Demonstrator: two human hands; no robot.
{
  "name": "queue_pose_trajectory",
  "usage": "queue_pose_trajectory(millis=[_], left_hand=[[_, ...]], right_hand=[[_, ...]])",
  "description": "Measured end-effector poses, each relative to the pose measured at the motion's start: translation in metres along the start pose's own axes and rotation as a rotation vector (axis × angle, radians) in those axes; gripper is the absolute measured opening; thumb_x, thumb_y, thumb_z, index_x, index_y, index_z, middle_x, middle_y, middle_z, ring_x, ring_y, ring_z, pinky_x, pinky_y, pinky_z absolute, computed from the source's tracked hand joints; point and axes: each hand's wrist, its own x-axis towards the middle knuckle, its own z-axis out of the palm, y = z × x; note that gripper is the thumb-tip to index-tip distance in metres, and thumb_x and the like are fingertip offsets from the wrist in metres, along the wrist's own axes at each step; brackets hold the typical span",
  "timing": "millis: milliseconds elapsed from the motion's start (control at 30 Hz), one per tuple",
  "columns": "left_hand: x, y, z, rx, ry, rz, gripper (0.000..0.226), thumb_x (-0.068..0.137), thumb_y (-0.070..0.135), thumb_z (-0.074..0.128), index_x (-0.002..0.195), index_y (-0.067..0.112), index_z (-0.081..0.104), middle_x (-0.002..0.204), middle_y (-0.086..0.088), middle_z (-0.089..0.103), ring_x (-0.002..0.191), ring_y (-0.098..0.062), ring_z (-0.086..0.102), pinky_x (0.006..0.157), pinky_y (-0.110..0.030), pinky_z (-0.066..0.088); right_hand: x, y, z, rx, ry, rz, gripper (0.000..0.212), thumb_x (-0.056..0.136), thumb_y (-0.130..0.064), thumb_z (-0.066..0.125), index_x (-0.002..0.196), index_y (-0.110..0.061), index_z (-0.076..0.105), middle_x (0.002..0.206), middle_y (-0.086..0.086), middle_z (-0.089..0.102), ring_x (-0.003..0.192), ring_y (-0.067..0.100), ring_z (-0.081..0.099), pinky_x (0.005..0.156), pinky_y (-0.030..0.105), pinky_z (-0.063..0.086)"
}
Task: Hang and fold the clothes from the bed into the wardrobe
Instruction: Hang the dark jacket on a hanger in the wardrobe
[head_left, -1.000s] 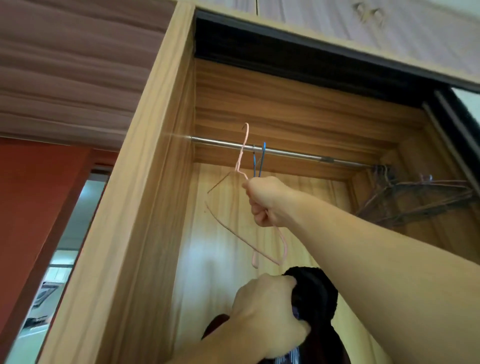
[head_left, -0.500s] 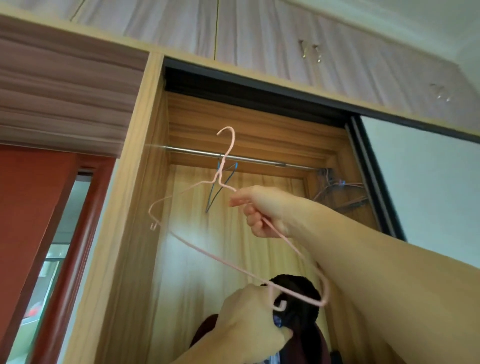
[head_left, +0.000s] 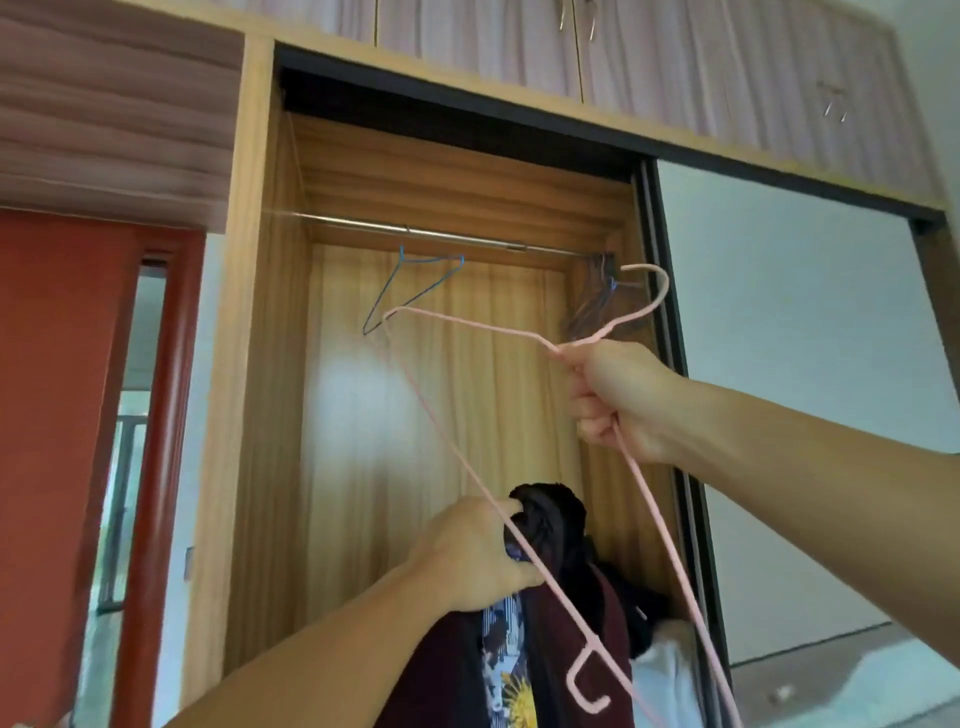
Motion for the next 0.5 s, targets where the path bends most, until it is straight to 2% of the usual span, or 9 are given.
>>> queue_pose_trajectory(millis=[67, 167, 300, 400, 500], left_hand=[[-0.012, -0.001, -0.005, -0.108, -0.037, 0.097, 0.027, 0.068, 0.041, 0.079, 0.088, 0.026, 0.067, 0.073, 0.011, 0.064, 0.070, -0.008, 0.063, 0.069, -0.030, 0.056], [-0.025, -0.007, -0.009, -0.222, -0.026, 0.132, 0.028, 0.071, 0.030, 0.082, 0.096, 0.024, 0.071, 0.092, 0.009, 0.071, 0.085, -0.008, 0.066, 0.083, -0.036, 0.055], [-0.031, -0.016, -0.011, -0.243, -0.020, 0.145, 0.019, 0.069, 0.030, 0.086, 0.082, 0.028, 0.072, 0.083, 0.013, 0.070, 0.081, -0.005, 0.065, 0.082, -0.035, 0.055], [-0.033, -0.025, -0.015, -0.236, -0.012, 0.134, 0.029, 0.066, 0.032, 0.087, 0.091, 0.023, 0.073, 0.088, 0.009, 0.072, 0.084, -0.009, 0.066, 0.083, -0.037, 0.055], [-0.034, -0.035, -0.020, -0.181, 0.030, 0.140, 0.031, 0.065, 0.036, 0.085, 0.088, 0.023, 0.070, 0.086, 0.008, 0.070, 0.082, -0.013, 0.065, 0.079, -0.040, 0.055]], right_hand=[[-0.010, 0.020, -0.015, -0.054, 0.098, -0.012, 0.018, 0.100, -0.016, 0.040, 0.101, -0.018, 0.058, 0.051, -0.004, 0.041, 0.037, 0.007, 0.028, 0.034, 0.019, 0.021], [-0.018, 0.044, -0.025, -0.127, 0.165, -0.050, 0.024, 0.101, -0.019, 0.043, 0.117, -0.022, 0.061, 0.061, -0.003, 0.041, 0.041, 0.008, 0.031, 0.035, 0.021, 0.027], [-0.029, 0.066, -0.013, -0.141, 0.183, 0.010, 0.013, 0.091, -0.017, 0.060, 0.103, -0.014, 0.063, 0.053, -0.004, 0.034, 0.038, 0.009, 0.026, 0.033, 0.019, 0.023], [-0.031, 0.069, -0.007, 0.016, 0.383, 0.034, 0.009, 0.091, -0.020, 0.058, 0.088, -0.014, 0.063, 0.059, -0.003, 0.037, 0.034, 0.006, 0.028, 0.031, 0.017, 0.024], [-0.030, 0.058, -0.004, 0.115, 0.556, 0.028, 0.021, 0.097, -0.025, 0.052, 0.096, -0.012, 0.069, 0.053, -0.009, 0.041, 0.032, 0.004, 0.030, 0.031, 0.017, 0.025]])
